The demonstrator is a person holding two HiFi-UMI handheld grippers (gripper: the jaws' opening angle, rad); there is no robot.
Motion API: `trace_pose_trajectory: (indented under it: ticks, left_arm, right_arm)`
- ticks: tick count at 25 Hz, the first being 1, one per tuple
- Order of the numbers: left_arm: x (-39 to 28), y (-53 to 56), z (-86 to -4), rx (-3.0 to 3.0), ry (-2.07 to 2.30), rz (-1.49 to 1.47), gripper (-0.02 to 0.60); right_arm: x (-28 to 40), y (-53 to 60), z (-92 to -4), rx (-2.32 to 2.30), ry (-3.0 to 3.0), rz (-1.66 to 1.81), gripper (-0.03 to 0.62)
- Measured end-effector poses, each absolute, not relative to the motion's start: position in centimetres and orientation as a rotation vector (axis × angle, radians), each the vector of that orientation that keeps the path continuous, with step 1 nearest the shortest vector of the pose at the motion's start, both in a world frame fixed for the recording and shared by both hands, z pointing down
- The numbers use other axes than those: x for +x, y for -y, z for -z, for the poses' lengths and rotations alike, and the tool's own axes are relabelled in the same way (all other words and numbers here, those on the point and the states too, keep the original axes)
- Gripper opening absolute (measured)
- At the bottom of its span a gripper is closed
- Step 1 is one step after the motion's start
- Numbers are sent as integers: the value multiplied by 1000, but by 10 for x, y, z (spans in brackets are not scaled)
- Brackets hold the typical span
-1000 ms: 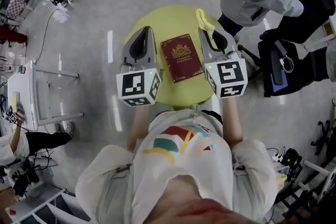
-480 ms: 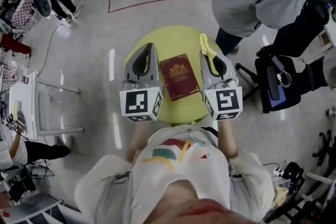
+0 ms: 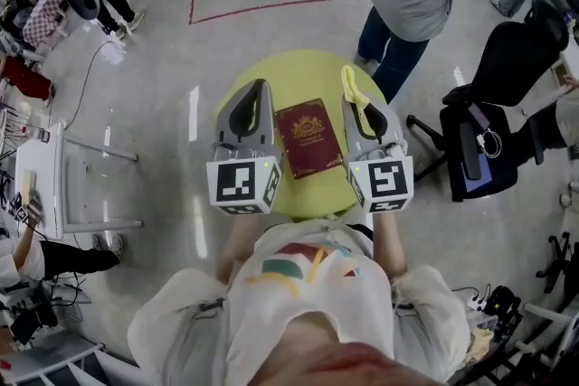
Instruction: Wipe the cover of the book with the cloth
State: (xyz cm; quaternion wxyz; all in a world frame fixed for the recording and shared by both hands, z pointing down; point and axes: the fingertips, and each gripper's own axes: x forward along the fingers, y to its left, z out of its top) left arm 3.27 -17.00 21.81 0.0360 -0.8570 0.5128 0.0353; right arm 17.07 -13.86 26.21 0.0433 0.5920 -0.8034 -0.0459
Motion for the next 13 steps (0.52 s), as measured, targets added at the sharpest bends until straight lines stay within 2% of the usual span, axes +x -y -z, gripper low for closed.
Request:
trace_pose_trajectory:
  ticks: [13]
  left_arm:
    - [37,168,-217,-2631,-1572,-104,15]
  right_arm:
    - [179,137,-265,1836,2454,128,31]
